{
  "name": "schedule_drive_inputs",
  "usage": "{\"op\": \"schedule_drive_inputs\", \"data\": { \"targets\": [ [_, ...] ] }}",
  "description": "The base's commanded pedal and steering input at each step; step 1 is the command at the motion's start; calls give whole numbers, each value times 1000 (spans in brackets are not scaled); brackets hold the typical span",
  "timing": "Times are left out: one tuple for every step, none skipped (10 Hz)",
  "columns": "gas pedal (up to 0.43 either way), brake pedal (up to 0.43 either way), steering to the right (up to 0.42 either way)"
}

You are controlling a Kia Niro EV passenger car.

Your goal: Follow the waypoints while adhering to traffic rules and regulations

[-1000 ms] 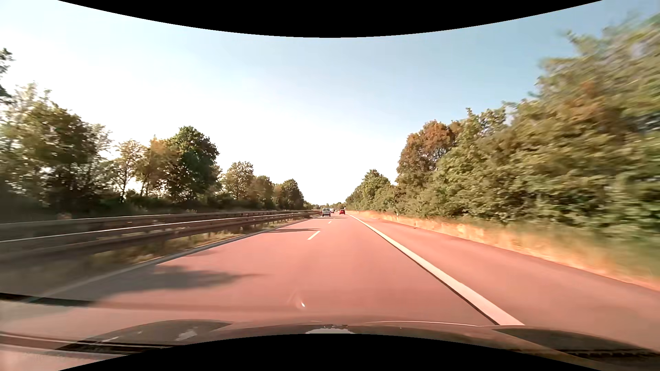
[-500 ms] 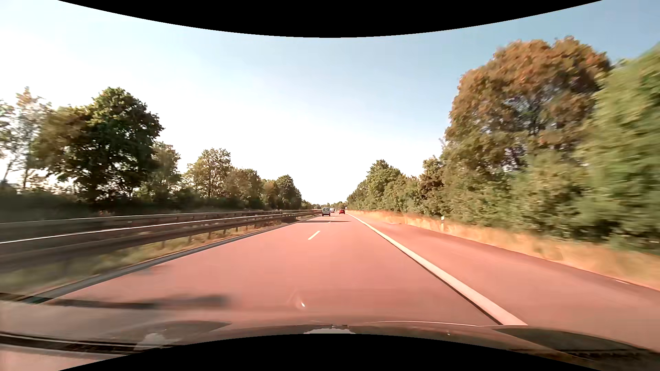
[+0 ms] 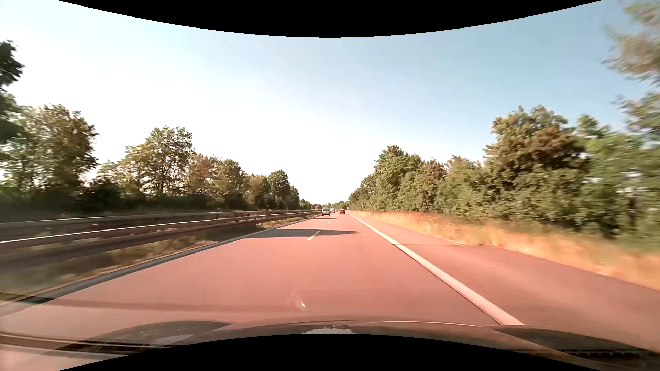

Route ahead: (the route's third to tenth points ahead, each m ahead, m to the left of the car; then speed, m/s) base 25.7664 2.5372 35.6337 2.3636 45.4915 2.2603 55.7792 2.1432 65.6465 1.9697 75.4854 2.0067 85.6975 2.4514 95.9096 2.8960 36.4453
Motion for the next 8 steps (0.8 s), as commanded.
{"op": "schedule_drive_inputs", "data": {
  "targets": [
    [441, 6, -3],
    [441, 6, -3],
    [441, 6, -3],
    [429, 6, -3],
    [421, 6, -1],
    [421, 6, 0],
    [421, 6, 0],
    [421, 6, -1]
  ]
}}
